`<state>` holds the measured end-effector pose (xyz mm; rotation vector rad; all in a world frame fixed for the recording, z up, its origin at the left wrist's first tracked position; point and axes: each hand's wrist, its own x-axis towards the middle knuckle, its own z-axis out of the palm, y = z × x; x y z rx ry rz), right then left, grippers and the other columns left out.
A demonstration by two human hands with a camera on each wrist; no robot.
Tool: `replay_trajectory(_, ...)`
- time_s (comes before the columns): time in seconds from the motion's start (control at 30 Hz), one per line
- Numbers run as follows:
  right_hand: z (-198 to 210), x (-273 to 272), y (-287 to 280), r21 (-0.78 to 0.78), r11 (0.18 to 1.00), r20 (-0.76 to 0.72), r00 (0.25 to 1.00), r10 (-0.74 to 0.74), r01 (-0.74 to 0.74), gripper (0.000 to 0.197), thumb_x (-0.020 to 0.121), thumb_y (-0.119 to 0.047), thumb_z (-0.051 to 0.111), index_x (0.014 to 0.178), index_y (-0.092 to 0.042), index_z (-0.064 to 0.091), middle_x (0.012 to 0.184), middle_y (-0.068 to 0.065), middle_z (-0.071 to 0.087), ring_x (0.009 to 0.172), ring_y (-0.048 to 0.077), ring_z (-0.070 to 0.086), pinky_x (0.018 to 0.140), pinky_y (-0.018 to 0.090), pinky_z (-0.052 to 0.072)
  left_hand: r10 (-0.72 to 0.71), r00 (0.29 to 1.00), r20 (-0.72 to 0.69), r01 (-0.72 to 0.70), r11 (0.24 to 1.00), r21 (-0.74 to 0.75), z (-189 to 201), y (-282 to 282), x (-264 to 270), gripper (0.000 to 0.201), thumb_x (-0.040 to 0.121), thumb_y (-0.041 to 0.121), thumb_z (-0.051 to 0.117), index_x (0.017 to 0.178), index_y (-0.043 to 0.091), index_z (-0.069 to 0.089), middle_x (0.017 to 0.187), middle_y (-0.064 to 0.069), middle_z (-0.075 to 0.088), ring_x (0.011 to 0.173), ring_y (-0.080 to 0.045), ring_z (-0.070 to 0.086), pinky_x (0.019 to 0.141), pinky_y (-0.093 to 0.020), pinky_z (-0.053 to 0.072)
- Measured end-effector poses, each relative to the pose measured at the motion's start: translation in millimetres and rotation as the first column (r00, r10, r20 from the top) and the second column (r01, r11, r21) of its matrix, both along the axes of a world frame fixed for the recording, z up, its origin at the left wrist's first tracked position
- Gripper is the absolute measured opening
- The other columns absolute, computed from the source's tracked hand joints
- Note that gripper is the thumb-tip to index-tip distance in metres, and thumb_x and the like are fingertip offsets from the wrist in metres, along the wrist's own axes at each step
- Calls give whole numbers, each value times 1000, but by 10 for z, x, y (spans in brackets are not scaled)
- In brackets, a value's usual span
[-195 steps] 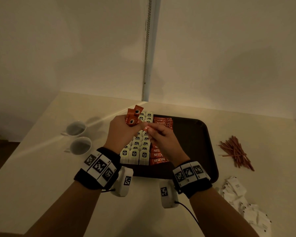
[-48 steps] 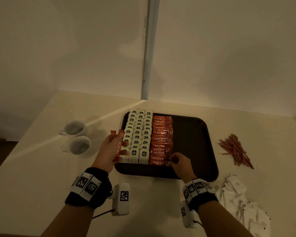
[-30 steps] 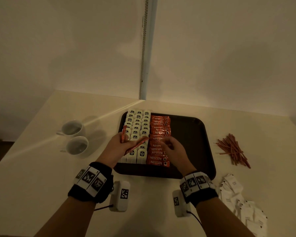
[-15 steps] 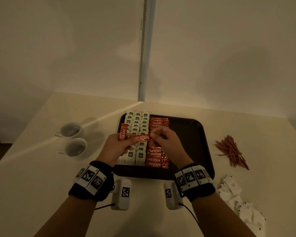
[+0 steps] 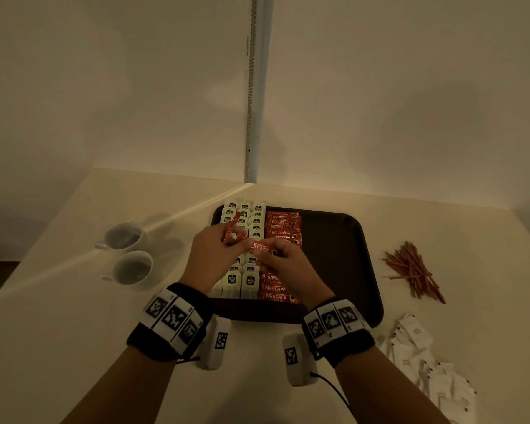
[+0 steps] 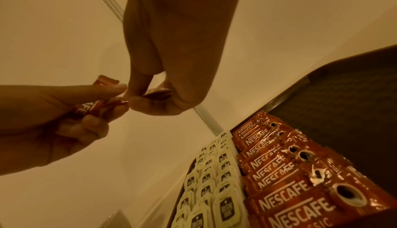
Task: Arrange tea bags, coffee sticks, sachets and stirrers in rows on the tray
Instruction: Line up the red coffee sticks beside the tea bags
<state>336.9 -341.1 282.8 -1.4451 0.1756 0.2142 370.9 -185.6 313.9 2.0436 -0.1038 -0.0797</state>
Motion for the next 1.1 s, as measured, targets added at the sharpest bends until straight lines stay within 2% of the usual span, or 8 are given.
replay_trajectory(0.13, 15, -3, -38, 126, 991, -34, 998, 43, -39, 10, 90, -8, 56, 97, -11, 62, 79, -2, 62, 68, 4, 59, 68, 19, 50, -42, 999, -30, 42, 999, -6, -3, -13, -19, 12, 76, 24, 78, 80, 14, 73, 60, 1, 63, 48, -3, 53, 55, -20, 45)
replay_trajectory(0.23, 9, 11, -87, 164, 986, -69, 996, 49, -38, 15, 92, -7, 52, 105, -6, 60, 82, 1, 61, 69, 5, 59, 66, 18, 50, -5, 996, -84, -2, 997, -76, -24, -21, -22, 12, 76, 23, 78, 80, 12, 73, 60, -1, 65, 45, -2, 53, 54, -19, 45)
replay_trajectory(0.43, -33, 10, -206, 13, 1000, -68, 998, -9, 10, 20, 90, -10, 56, 108, -3, 62, 83, 5, 64, 72, 13, 60, 77, 30, 53, 60, 992, -107, -73, 991, -116, -65, 1, -72, 9, 77, 18, 78, 74, 17, 70, 62, -3, 66, 50, -11, 55, 56, -24, 48)
replay_trajectory(0.6, -19, -15, -292, -144, 989, -60, 998, 8, -17, 21, 93, -13, 53, 107, -15, 68, 107, 13, 67, 100, 29, 65, 89, 41, 54, 82, 988, -131, -100, 986, -136, -139, 41, -56, 8, 78, 19, 77, 75, 19, 70, 64, -2, 66, 48, -9, 55, 48, -16, 46)
replay_trajectory(0.7, -23, -19, -374, -274, 961, 11, 999, 30, -26, 20, 91, -11, 56, 96, -24, 69, 104, 4, 67, 98, 21, 65, 86, 34, 55, 34, 986, -166, -59, 987, -150, -135, 63, -74, 8, 81, 24, 74, 79, 18, 71, 62, 3, 65, 45, -1, 54, 47, -11, 43)
replay_trajectory(0.83, -170, -45, -554, -492, 871, 39, 999, 12, 9, 14, 89, -12, 59, 93, -25, 64, 103, -2, 64, 95, 14, 63, 83, 30, 54, 50, 952, -303, -108, 978, -178, -144, 97, -82, 38, 90, 49, 56, 83, 15, 71, 73, -3, 70, 56, -9, 52, 60, -24, 44)
replay_trajectory(0.93, -357, -145, -680, -603, 797, -7, 1000, 16, -17, 14, 89, -11, 58, 90, -25, 59, 101, -7, 60, 96, 8, 59, 78, 20, 50, 84, 917, -390, -196, 946, -259, -150, 164, -55, 45, 99, 33, 36, 82, 10, 69, 59, -6, 54, 53, -14, 43, 54, -24, 35)
replay_trajectory(1.1, -675, -375, -739, -589, 804, -162, 987, -14, -85, 9, 89, -9, 58, 93, -17, 60, 93, -9, 60, 82, 4, 59, 64, 13, 44, 116, 898, -425, -232, 945, -232, -116, 291, -66, 34, 96, 13, 33, 82, 11, 63, 54, 2, 37, 48, -10, 32, 53, -25, 29)
